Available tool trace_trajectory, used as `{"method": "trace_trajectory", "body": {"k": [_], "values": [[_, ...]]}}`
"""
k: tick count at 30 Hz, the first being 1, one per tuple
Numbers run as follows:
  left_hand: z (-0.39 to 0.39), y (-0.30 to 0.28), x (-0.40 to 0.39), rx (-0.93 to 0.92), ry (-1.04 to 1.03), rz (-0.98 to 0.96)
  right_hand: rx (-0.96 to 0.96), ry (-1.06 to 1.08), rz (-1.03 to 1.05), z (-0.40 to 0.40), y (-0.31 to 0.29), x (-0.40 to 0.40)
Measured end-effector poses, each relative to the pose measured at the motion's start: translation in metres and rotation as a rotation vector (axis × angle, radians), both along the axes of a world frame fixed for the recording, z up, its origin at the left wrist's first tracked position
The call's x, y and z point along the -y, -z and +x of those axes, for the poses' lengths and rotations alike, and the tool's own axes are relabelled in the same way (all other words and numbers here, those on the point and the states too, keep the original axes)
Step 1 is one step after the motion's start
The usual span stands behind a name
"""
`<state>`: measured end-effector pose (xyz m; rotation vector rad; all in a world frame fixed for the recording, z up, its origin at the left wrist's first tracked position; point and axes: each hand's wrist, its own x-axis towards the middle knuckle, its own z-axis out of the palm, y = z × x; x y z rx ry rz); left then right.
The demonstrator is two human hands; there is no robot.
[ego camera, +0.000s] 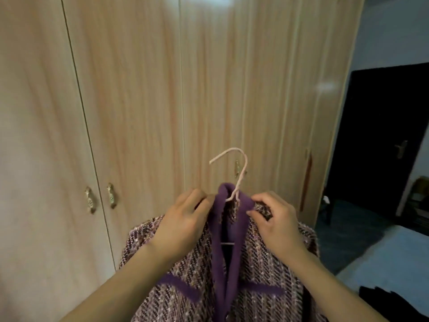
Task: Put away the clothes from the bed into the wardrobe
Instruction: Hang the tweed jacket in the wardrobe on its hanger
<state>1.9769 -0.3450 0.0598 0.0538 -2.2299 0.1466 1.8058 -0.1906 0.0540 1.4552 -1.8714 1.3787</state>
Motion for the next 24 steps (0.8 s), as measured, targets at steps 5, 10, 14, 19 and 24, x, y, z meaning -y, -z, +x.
{"method": "trace_trajectory", "body": {"k": [5, 10, 14, 19, 24], "values": [[-0.003, -0.020, 0.029, -0.005, -0.132, 0.005, 0.022, -0.162, -0.043, -0.019, -0.008, 0.063], [0.022, -0.007, 0.070, -0.124, -0.300, 0.099, -0.022, -0.328, 0.052, -0.018, -0.014, 0.124], [0.048, 0.000, 0.109, -0.213, -0.396, 0.144, -0.068, -0.369, 0.093, -0.011, -0.011, 0.179], [0.085, 0.017, 0.166, -0.231, -0.421, 0.157, -0.135, -0.472, 0.170, 0.021, -0.003, 0.258], [0.131, 0.033, 0.237, -0.159, -0.452, 0.157, -0.142, -0.498, 0.209, 0.061, 0.012, 0.327]]}}
